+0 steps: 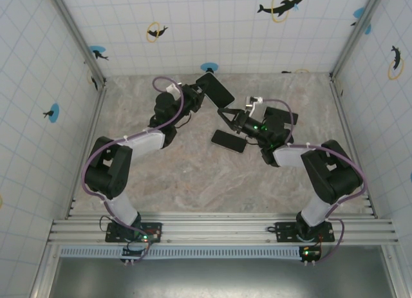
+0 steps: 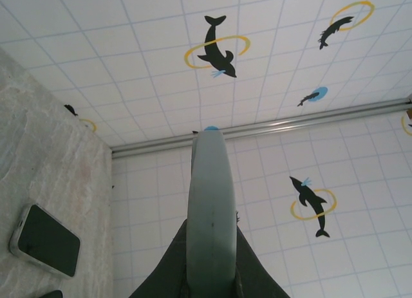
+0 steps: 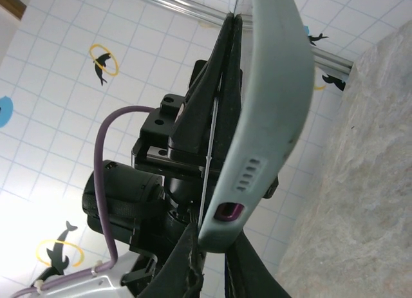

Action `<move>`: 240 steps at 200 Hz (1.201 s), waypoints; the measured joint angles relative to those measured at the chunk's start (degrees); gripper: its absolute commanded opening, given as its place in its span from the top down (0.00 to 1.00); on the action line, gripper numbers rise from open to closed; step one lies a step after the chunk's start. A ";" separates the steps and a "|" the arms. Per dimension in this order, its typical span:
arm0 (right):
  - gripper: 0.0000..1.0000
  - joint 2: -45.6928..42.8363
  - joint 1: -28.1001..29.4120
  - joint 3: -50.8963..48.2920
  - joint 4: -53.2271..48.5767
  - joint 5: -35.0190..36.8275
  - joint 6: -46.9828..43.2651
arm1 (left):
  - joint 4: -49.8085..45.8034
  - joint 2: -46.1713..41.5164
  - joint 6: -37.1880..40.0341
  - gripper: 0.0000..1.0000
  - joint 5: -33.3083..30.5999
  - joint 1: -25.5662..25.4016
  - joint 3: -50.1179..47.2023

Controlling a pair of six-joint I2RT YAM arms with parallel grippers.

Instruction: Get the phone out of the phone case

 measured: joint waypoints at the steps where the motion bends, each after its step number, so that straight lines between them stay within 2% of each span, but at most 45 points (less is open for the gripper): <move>1: 0.97 -0.02 0.00 0.00 -0.11 -0.07 -0.15 | -0.04 0.00 0.00 1.00 0.00 0.00 0.00; 46: 0.99 -3.76 -0.09 0.85 -9.66 -0.72 -9.88 | -0.48 -0.22 -0.48 1.00 0.46 -0.04 0.02; 89: 1.00 -5.46 -0.31 1.27 -17.14 -0.94 -18.60 | -5.31 -1.36 -0.07 1.00 0.33 -0.66 1.68; 130: 0.99 -6.21 -0.48 1.60 -20.02 -1.20 -21.86 | -6.93 -1.70 0.48 1.00 0.28 -0.92 1.99; 167: 0.81 -7.15 -1.03 1.60 -19.47 -2.62 -22.56 | -8.41 -1.86 4.02 1.00 2.86 -0.85 4.09; 196: 0.67 -8.70 -2.78 1.40 -19.71 -6.01 -24.28 | -11.87 -2.56 12.13 1.00 7.67 0.07 6.99; 240: 0.55 -12.50 -6.47 1.51 -27.61 -9.97 -34.03 | -14.95 -3.89 22.23 1.00 16.90 2.49 10.01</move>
